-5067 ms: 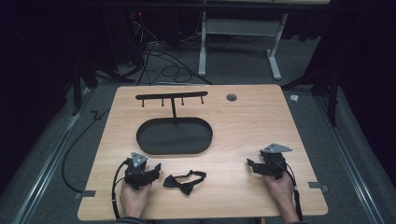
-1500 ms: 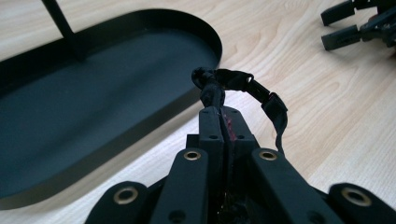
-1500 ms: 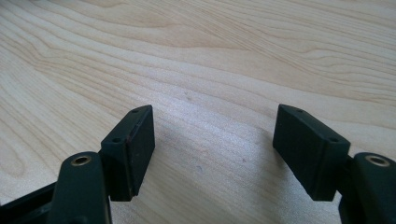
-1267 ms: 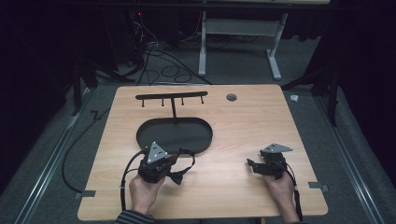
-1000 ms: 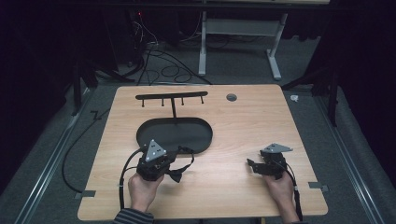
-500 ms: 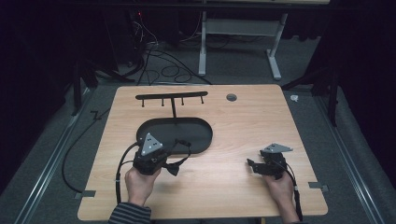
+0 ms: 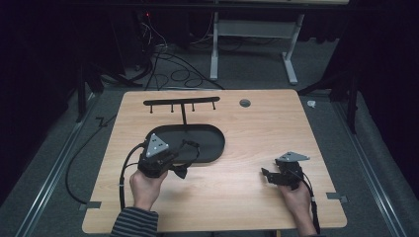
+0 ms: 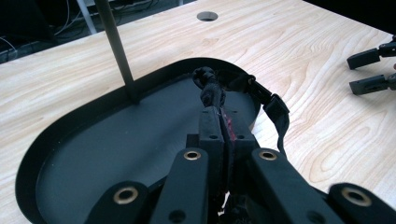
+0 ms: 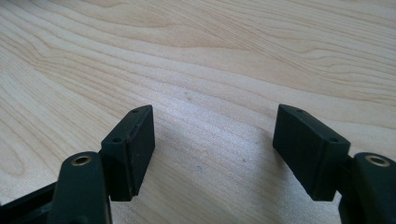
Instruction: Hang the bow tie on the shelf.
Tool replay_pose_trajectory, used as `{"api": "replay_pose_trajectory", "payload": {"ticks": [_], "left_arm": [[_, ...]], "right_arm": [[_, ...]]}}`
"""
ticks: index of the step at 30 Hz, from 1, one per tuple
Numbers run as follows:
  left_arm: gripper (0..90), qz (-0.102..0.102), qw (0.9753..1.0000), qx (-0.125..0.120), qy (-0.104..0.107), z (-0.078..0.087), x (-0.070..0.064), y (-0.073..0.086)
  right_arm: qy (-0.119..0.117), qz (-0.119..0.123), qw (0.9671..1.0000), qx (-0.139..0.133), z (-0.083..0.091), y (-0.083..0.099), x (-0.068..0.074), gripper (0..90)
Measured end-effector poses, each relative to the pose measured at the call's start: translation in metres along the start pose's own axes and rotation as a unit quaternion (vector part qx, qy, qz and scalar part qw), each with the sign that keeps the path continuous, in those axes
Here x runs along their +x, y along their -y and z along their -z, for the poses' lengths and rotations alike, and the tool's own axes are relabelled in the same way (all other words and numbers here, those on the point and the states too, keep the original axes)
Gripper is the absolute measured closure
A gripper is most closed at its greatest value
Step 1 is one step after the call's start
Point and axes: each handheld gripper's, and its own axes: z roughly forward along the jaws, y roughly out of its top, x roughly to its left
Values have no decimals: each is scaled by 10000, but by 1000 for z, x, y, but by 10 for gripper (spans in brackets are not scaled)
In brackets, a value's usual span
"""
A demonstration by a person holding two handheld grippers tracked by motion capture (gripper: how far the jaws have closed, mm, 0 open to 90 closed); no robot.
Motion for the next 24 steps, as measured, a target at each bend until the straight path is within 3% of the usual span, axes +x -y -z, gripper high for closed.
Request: {"api": "replay_pose_trajectory", "payload": {"ticks": [24], "left_arm": [[879, 28, 9997, -185, -135, 4, 13, -17]], "right_arm": [[-8, -17, 10000, 0, 0, 0, 0, 311]]}}
